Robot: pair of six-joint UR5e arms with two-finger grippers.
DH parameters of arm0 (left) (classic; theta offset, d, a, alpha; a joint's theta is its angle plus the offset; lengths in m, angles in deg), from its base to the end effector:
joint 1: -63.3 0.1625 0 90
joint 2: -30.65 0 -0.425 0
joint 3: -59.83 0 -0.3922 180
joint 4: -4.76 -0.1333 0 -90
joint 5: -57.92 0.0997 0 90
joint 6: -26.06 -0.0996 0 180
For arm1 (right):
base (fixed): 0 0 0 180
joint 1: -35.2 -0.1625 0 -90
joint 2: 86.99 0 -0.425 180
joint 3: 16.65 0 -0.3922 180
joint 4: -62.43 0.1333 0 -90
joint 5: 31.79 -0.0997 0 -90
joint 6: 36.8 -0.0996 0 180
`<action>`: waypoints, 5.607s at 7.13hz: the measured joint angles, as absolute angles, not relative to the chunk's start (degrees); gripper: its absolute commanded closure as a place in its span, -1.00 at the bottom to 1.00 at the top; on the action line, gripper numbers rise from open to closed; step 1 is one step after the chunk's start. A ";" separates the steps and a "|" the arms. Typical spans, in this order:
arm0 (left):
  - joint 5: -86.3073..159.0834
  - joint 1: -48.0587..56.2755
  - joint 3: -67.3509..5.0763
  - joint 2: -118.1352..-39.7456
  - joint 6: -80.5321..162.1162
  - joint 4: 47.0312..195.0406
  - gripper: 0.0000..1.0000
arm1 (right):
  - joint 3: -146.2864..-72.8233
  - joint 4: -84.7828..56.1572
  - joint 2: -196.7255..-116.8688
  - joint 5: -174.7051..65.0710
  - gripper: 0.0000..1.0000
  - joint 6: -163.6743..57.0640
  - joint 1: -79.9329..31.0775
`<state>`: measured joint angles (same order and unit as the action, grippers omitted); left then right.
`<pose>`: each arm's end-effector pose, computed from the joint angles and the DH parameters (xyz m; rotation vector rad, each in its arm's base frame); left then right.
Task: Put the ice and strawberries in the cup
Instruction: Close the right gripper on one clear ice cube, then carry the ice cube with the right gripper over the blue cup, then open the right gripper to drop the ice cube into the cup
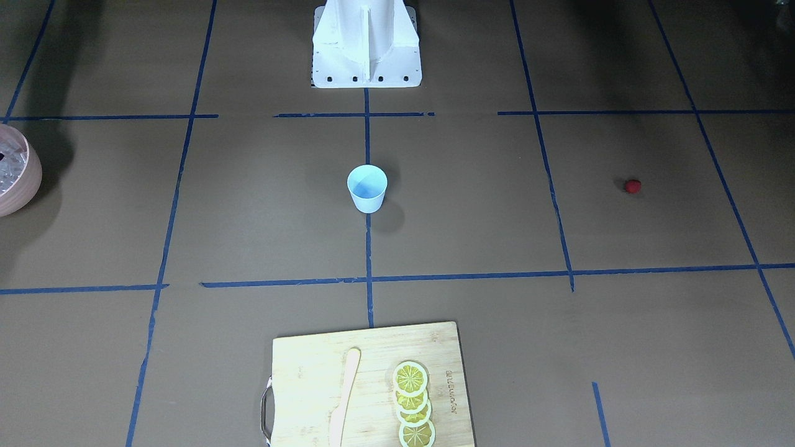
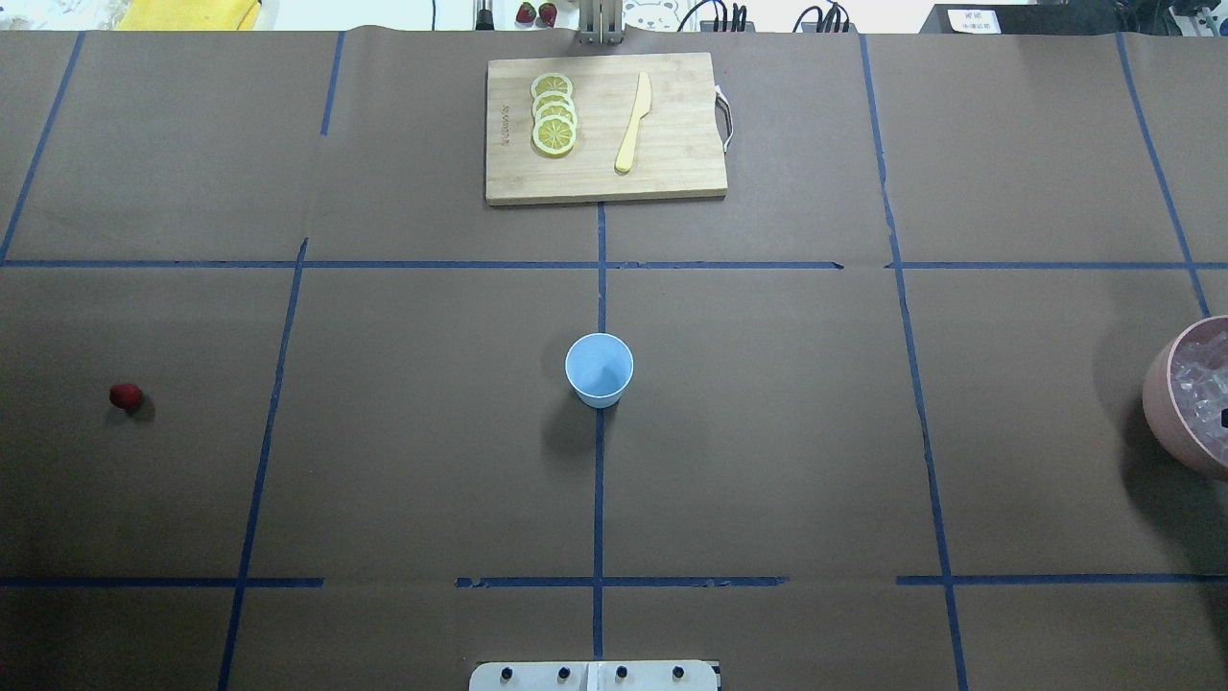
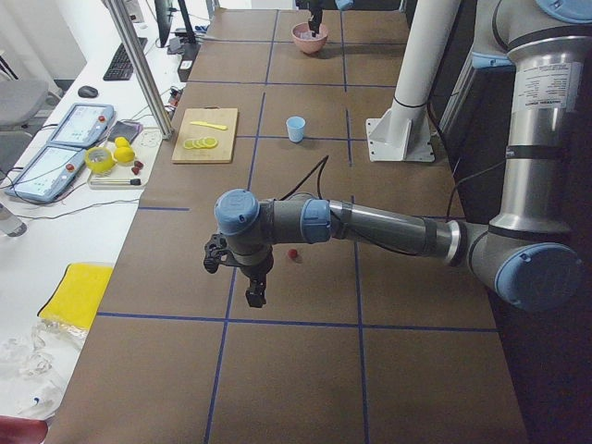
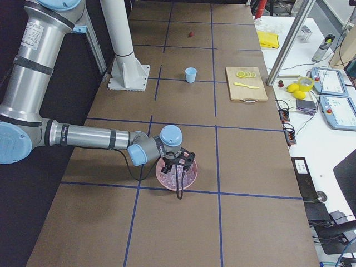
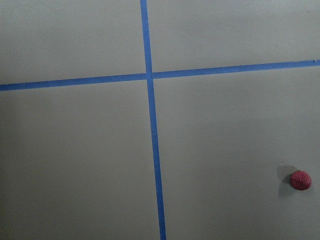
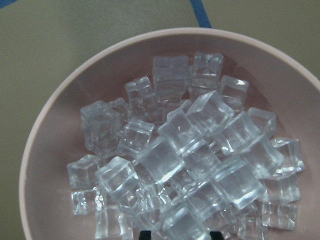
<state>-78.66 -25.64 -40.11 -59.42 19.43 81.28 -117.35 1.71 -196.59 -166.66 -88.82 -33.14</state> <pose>-0.0520 -0.4832 0.5937 -0.0176 0.8149 0.1021 -0.0754 -0.3606 0.6550 -0.1955 -0.8262 0.3587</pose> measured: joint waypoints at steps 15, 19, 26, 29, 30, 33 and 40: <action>-78.66 -25.64 -39.97 -59.53 19.46 81.23 -1.00 | -118.45 1.70 -196.96 -165.29 1.00 -88.77 -33.43; -78.68 -25.64 -40.27 -59.52 19.47 81.22 -1.00 | -128.28 0.91 -197.81 -165.40 1.00 -90.38 -34.98; -81.13 -25.64 -40.97 -59.69 19.47 81.29 -1.00 | -128.97 -20.50 -153.01 -156.64 1.00 -126.08 -9.93; -82.50 -25.64 -41.12 -59.70 19.49 81.30 -1.00 | -117.75 -21.79 -138.91 -148.19 0.96 -132.61 -0.19; -82.63 -25.64 -41.17 -59.70 19.48 81.31 -1.00 | -113.72 -19.21 -136.83 -146.24 0.95 -133.24 1.74; -82.70 -25.64 -41.62 -59.70 19.55 81.23 -1.00 | -109.48 -14.37 -135.45 -145.13 0.54 -135.41 3.83; -82.64 -25.73 -42.78 -59.20 19.60 80.83 -1.00 | -109.81 -14.46 -135.62 -145.05 -0.35 -135.82 5.37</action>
